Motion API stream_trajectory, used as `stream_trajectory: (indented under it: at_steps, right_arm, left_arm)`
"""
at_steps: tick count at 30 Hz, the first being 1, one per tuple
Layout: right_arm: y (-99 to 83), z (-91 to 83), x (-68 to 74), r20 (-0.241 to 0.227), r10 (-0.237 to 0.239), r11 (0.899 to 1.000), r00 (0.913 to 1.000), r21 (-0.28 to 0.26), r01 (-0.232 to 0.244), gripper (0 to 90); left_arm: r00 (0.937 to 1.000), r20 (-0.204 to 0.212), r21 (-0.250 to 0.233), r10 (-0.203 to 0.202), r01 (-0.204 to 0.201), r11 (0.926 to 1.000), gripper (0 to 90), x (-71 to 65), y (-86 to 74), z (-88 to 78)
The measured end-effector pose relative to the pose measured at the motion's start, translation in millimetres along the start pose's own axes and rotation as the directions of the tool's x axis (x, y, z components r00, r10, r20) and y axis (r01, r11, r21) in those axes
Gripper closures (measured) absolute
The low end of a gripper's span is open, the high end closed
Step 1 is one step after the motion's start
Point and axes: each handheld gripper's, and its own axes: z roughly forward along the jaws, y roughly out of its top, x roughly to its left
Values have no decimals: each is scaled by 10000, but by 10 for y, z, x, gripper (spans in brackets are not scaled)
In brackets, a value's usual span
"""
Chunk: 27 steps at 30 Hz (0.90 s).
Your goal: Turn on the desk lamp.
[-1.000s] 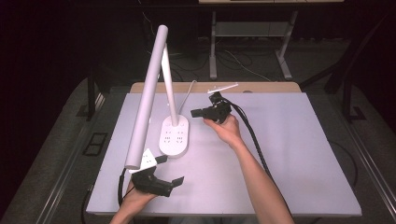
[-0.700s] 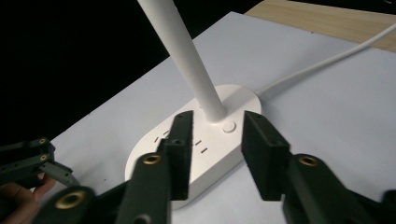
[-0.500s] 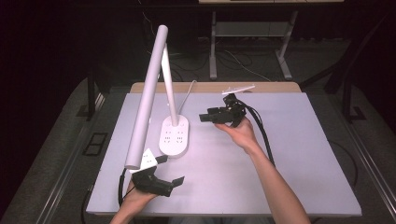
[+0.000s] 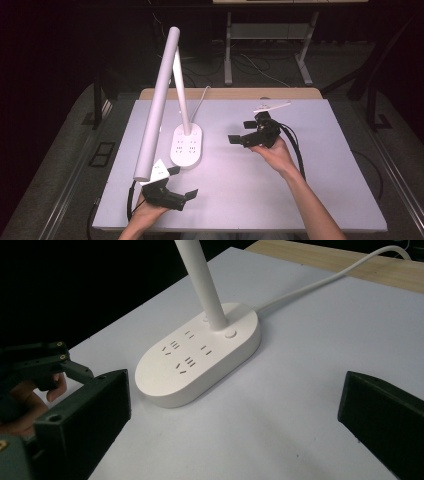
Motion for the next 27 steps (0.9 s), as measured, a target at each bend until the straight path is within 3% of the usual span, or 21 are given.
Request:
stream_trajectory:
  at_steps: [13,27]
  right_arm:
    - [-299,-356,98,341,-98,9999,9994,-137,103,3]
    - [-698,-748,174,1075,112,9996,9941,-284,-82,3]
  left_arm:
    - [10000,-13,-4,29,-29,10000,0,-10,4,2]
    - [10000,-3,49,85,-85,10000,0,-13,4,9]
